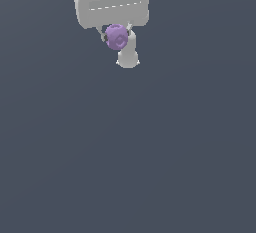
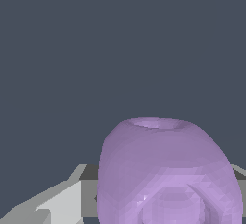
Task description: Pick up the object and move it to a goal position.
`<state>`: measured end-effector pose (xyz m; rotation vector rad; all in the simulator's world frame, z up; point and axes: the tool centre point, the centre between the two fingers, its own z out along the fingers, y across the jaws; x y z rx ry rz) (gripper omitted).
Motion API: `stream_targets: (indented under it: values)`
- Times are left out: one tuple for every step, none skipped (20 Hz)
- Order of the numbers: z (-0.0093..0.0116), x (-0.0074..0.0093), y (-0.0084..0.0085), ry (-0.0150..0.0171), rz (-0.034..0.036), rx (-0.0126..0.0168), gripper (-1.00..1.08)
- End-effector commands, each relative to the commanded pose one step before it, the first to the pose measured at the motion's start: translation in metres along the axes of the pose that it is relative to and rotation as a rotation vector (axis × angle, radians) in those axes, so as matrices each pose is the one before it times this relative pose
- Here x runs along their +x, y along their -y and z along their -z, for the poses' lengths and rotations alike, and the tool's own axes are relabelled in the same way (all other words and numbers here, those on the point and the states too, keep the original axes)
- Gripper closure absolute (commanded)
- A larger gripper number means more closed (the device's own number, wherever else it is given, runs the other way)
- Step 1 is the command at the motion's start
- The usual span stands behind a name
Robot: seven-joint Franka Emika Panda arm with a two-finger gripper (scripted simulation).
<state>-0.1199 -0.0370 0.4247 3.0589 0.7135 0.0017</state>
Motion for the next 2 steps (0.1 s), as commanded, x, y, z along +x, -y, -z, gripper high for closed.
stream_targets:
  values:
    - [0.00263, -0.00079, 0.00058, 0.00102, -0.00013, 0.00072, 1.08]
    - [0.00005, 0.00012, -0.00009, 0.0, 0.0, 0.0, 1.08]
